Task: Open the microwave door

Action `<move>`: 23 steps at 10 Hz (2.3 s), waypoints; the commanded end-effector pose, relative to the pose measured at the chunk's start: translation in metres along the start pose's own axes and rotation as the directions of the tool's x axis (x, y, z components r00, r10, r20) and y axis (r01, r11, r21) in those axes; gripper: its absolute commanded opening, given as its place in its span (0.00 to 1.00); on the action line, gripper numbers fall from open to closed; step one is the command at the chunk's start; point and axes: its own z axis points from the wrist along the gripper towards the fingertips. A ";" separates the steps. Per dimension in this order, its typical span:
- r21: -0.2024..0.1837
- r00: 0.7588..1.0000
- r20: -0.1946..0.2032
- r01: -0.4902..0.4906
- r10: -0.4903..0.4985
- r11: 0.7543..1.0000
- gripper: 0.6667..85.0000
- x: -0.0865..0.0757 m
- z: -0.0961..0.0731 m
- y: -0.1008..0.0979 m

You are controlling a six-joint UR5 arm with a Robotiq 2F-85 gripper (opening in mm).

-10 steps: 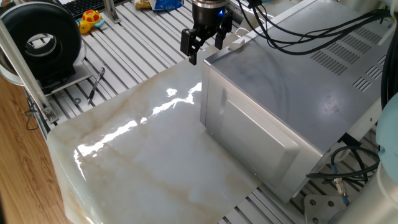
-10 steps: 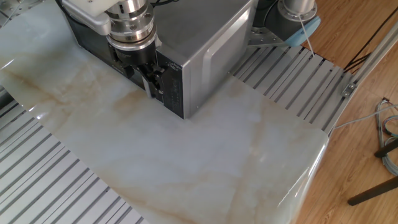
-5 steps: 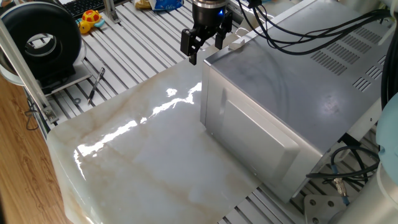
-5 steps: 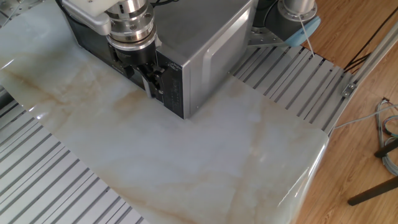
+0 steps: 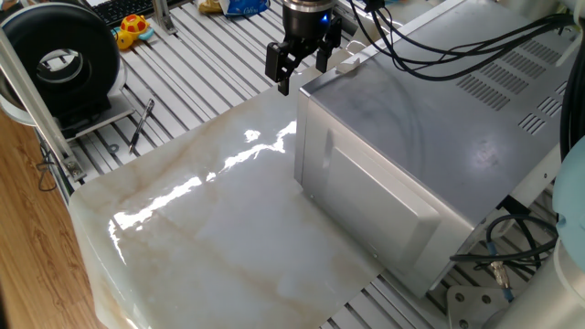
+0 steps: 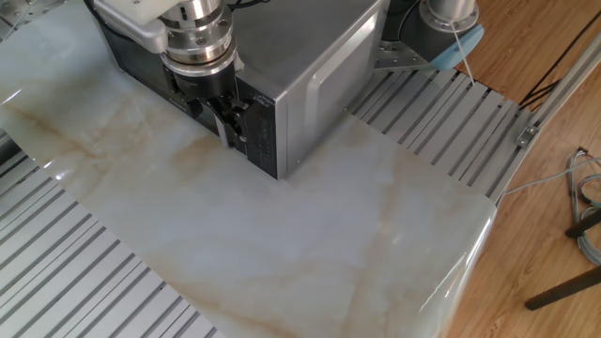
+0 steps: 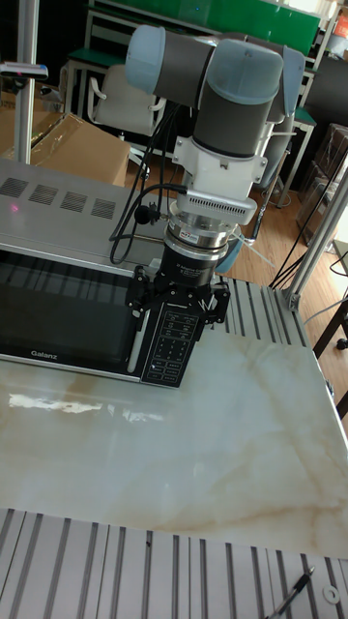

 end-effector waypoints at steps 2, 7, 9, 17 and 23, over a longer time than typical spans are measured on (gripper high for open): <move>0.120 0.975 0.201 0.070 -0.093 0.990 0.20 -0.055 -0.006 -0.023; 0.112 0.977 0.197 0.061 -0.082 0.992 0.19 -0.054 -0.006 -0.022; 0.115 0.978 0.193 0.062 -0.084 0.991 0.19 -0.054 -0.006 -0.022; 0.073 0.990 0.071 0.120 -0.125 0.990 0.19 -0.031 -0.015 -0.008; 0.063 0.982 0.042 0.181 -0.184 0.982 0.18 -0.026 -0.015 -0.009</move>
